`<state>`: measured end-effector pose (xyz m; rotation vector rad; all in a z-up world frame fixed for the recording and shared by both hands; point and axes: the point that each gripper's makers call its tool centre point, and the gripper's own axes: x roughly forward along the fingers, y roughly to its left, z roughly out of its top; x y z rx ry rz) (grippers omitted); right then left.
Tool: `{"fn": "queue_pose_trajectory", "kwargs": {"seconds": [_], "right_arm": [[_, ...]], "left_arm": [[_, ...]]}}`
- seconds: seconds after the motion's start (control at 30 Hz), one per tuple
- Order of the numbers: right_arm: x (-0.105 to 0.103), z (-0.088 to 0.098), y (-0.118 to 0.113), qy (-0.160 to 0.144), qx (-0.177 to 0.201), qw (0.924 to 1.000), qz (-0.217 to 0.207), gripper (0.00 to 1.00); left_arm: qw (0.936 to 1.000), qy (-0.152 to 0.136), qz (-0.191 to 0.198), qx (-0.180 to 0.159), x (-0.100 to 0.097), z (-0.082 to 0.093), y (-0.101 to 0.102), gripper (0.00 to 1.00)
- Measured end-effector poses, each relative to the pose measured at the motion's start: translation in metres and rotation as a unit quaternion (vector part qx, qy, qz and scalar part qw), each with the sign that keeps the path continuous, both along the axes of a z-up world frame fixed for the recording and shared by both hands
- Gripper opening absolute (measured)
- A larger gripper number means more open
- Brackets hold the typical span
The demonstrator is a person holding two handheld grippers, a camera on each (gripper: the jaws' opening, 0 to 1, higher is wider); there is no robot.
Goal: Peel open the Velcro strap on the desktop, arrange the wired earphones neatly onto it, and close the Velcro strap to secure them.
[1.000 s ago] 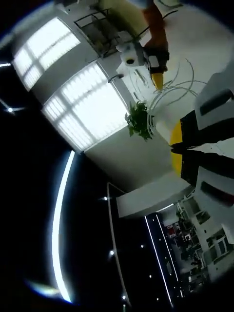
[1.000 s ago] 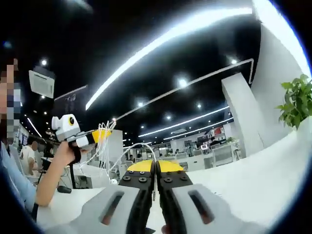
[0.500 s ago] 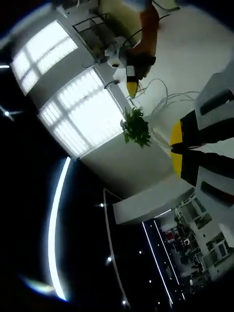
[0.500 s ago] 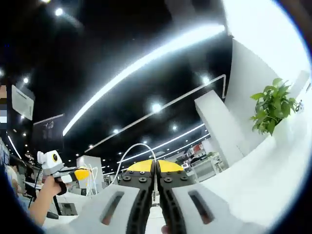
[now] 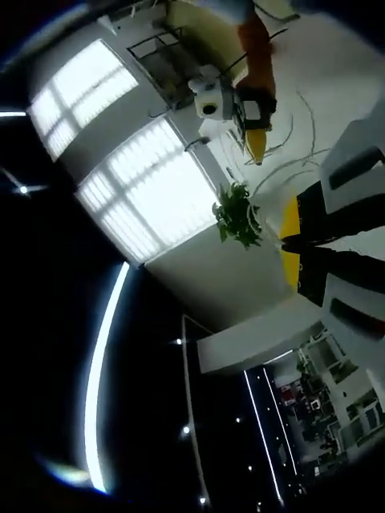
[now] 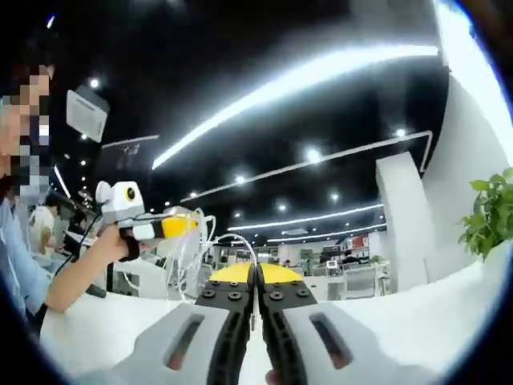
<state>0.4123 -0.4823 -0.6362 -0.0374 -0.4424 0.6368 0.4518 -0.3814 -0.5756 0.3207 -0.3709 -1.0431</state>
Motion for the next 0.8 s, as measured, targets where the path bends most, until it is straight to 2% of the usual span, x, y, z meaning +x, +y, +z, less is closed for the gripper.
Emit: {"fn": "queue_pose_trajectory", "kwargs": {"seconds": [0.1, 0.23, 0.43, 0.57, 0.6, 0.67, 0.8], "right_arm": [[0.006, -0.019, 0.019, 0.024, -0.044, 0.9987, 0.011, 0.04], [0.018, -0.037, 0.027, 0.046, -0.081, 0.9956, 0.008, 0.04], [0.024, -0.052, 0.036, 0.067, -0.098, 0.9928, 0.021, 0.04], [0.022, -0.046, 0.031, 0.053, -0.079, 0.9953, 0.02, 0.04], [0.021, -0.041, 0.029, 0.038, -0.074, 0.9965, 0.014, 0.04], [0.017, -0.033, 0.025, 0.02, -0.069, 0.9974, 0.005, 0.04], [0.013, -0.021, 0.016, 0.003, -0.059, 0.9983, -0.004, 0.04]], "left_arm": [[0.9998, 0.005, -0.013, -0.01, -0.006, 0.002, 0.0, 0.06], [0.9986, 0.016, -0.044, -0.025, -0.017, 0.004, -0.003, 0.06], [0.9943, 0.037, -0.092, -0.039, -0.032, 0.003, -0.013, 0.06], [0.9893, 0.056, -0.131, -0.029, -0.044, -0.006, -0.023, 0.06], [0.9886, 0.057, -0.137, -0.024, -0.045, -0.009, -0.026, 0.06], [0.9876, 0.06, -0.144, -0.014, -0.049, -0.016, -0.032, 0.06], [0.9871, 0.06, -0.147, 0.017, -0.051, -0.033, -0.046, 0.06]]}}
